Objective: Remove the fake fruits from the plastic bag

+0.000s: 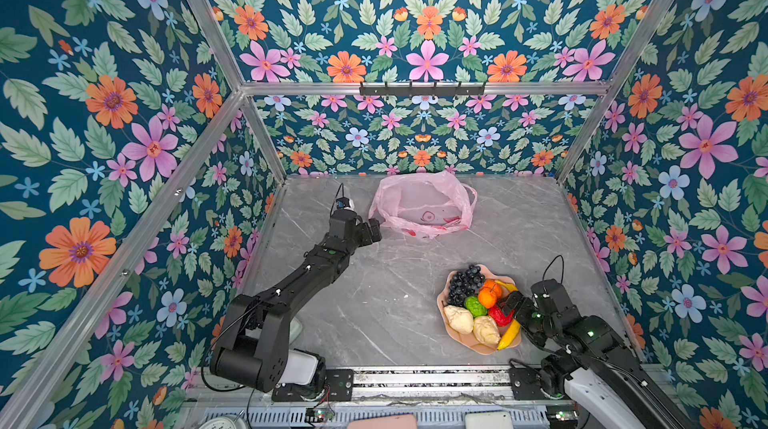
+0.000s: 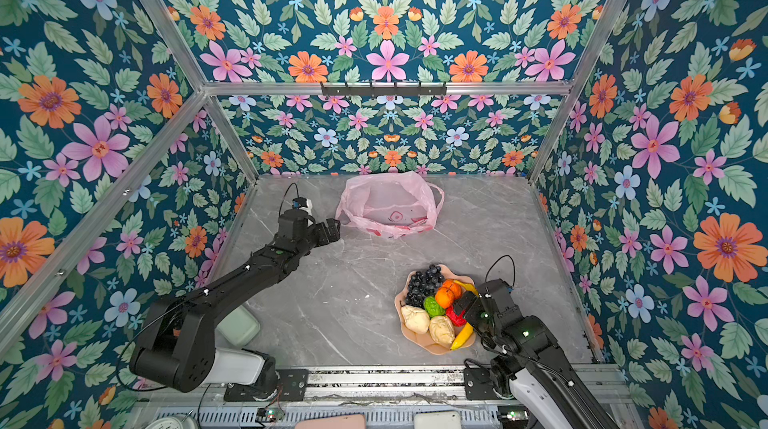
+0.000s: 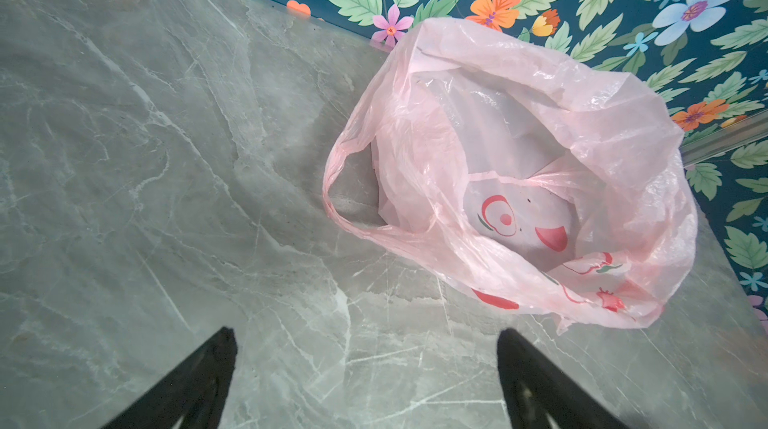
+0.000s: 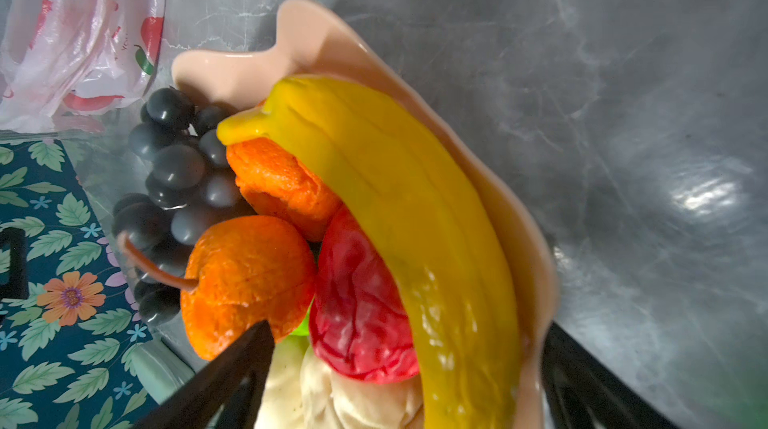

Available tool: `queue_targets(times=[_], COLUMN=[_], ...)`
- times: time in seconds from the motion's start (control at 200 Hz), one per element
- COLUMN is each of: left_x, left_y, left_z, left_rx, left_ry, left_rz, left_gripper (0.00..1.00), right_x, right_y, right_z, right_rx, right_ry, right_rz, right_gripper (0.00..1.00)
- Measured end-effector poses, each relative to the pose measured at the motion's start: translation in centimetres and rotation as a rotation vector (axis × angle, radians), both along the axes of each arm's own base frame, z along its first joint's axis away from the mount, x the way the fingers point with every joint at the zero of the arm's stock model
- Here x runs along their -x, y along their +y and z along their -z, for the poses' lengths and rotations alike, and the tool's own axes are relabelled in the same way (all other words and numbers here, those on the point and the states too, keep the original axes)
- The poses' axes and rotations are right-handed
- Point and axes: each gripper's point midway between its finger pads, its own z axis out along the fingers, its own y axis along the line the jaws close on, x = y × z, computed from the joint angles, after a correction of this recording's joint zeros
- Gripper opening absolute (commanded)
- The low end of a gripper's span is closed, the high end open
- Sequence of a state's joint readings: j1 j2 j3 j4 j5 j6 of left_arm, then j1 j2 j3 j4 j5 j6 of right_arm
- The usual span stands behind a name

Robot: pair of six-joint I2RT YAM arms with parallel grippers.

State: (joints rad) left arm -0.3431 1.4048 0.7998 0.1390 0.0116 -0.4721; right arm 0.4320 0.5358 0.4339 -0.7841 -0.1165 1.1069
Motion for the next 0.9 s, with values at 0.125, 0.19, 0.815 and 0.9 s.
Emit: queue_targets(times=[0.125,0.19,0.815,0.9], left_x=[0.0,0.0,0.7,1.0], left_y=[0.0,0.1,1.1,1.5], left_z=[0.1,0.1,0.6,0.7], left_rx=[-0.004,-0.006,-0.044,-0.052], left_ry=[0.001,0.001,0.018,0.019], left_rz=[-0.004,-0.008,-0.033,-0.046], left_gripper=[1.0,1.0,1.0,1.0], right_x=[-0.5,-0.7,-4.0,-4.8], right_y=[0.5,0.7,4.5,5.0], right_z=[0.2,0.3,0.5,0.3], right_rx=[-0.018,-0.021,-0.043,-0.043], right_ry=[-0.001,-0.002,-0.031,-0.041], right_rz=[-0.001,-0.004,-0.069,-0.073], right_gripper=[0.94,0.94,0.93,0.93])
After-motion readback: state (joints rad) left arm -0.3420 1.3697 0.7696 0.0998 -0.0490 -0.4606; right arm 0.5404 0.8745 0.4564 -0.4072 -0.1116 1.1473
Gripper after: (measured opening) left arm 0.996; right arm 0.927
